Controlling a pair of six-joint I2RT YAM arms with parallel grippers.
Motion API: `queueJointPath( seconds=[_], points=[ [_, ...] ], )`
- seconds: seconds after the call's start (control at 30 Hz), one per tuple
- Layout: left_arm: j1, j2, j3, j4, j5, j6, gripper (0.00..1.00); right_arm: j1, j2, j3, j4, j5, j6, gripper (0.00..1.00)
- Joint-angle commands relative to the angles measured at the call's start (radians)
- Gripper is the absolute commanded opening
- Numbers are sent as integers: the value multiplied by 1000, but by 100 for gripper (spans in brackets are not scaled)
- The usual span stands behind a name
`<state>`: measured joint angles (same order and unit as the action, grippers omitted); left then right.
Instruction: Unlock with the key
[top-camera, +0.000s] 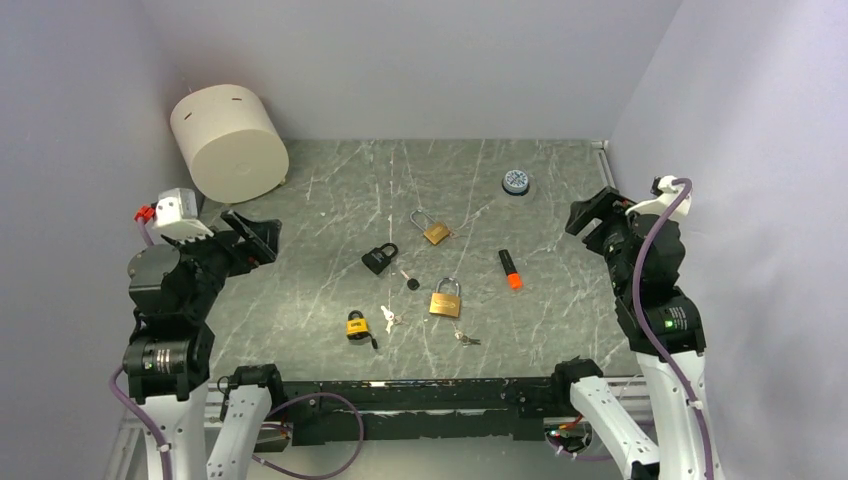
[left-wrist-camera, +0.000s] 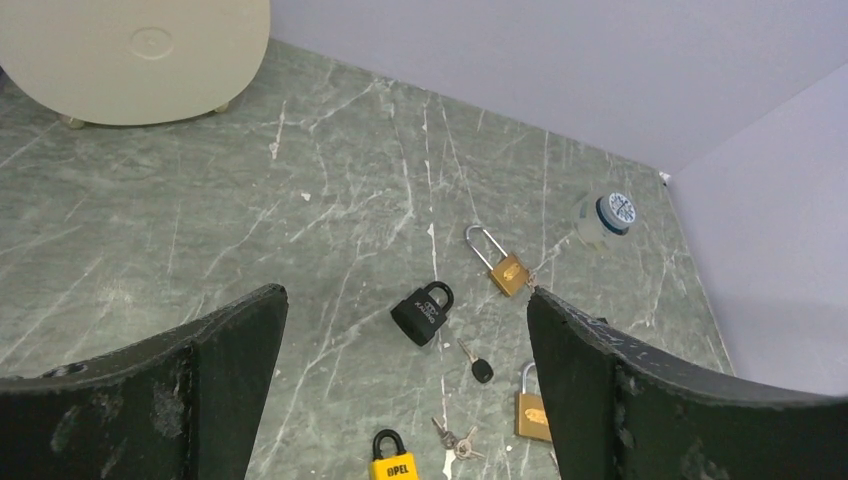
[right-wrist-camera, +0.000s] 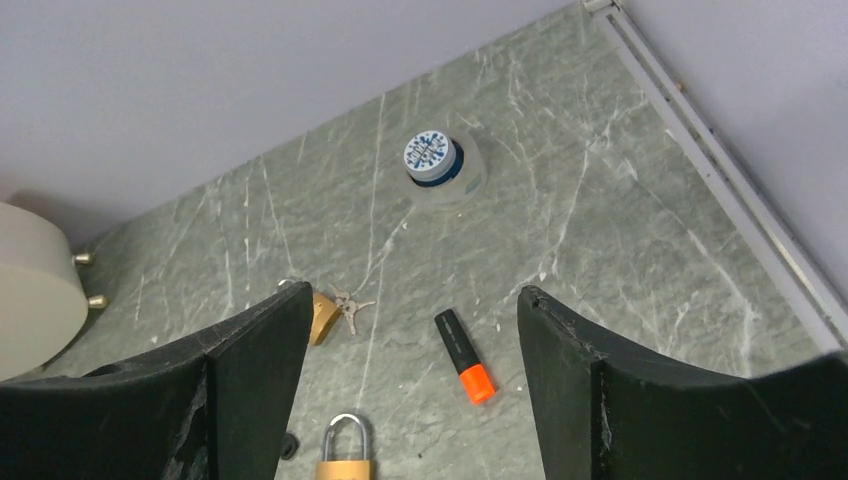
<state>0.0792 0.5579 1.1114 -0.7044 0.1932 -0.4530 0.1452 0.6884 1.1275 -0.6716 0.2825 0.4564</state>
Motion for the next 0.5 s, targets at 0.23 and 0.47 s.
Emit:
queueJointPath(
  seconds=[0.23, 0.47],
  points=[
    [0, 137, -62, 30, 245, -79, 94, -1, 10, -77, 49, -202, -37, 88],
    [-3, 144, -277, 240, 490, -234, 94, 5, 139, -206, 69, -413, 71, 74]
  ],
)
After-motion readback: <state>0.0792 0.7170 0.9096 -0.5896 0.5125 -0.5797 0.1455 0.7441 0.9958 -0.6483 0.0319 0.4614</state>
